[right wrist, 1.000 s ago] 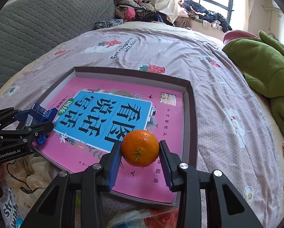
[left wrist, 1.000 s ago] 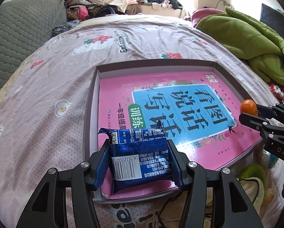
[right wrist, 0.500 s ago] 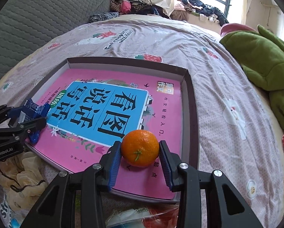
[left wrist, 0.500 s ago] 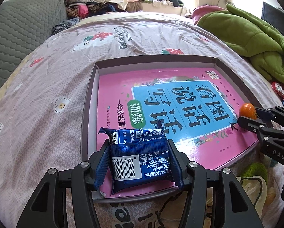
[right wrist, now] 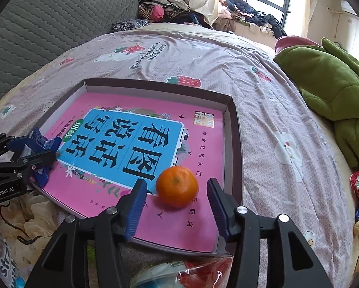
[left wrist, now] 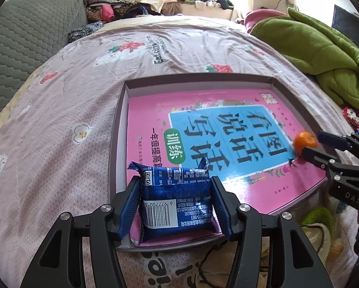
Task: Organize objects
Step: 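Lower the packet into the tray and open the left gripper while the right gripper releases the orange there, then withdraw both grippers from the tray back over the remaining items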
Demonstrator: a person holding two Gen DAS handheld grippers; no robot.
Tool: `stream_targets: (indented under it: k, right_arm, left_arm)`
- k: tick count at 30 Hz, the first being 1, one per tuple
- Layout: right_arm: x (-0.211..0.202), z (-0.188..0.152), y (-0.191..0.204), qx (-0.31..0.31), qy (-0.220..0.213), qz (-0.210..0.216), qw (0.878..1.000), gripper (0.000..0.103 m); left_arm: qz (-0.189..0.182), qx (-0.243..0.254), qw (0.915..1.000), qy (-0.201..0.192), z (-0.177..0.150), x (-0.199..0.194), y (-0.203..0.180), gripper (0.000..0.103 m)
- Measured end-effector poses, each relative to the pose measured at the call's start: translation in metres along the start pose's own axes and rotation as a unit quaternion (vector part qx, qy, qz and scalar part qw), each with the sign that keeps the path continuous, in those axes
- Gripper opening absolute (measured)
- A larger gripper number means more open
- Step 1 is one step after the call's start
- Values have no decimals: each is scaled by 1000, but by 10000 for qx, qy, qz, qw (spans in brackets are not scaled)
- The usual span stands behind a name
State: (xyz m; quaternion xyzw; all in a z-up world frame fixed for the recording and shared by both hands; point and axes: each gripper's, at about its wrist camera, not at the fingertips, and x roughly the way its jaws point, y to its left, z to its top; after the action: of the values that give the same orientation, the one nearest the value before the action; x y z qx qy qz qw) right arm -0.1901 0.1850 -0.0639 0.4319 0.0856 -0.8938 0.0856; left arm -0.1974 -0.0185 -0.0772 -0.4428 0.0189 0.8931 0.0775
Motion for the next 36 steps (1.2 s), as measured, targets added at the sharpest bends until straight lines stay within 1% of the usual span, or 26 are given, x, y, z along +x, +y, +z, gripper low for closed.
stream_targets:
  k: [11,18,24,36]
  right_arm:
    - [-29,10,2,23,-363,90,9993,52]
    - [-50,14,5,-7,-580,173,9982,52]
    - [-68,15,5,34,-762,189,9969,52]
    - [-118,11,2,234,-1190,414,9918,54]
  left_arm:
    - [-119,-86,9990,-422,11,-40,0,60]
    - [-111,-75,9983,-574,11,-62,-1,61]
    - [2,-31,9977,-670,8,-81,-5,61]
    - [-74,104,9955,-934,-12,-129,-20,62]
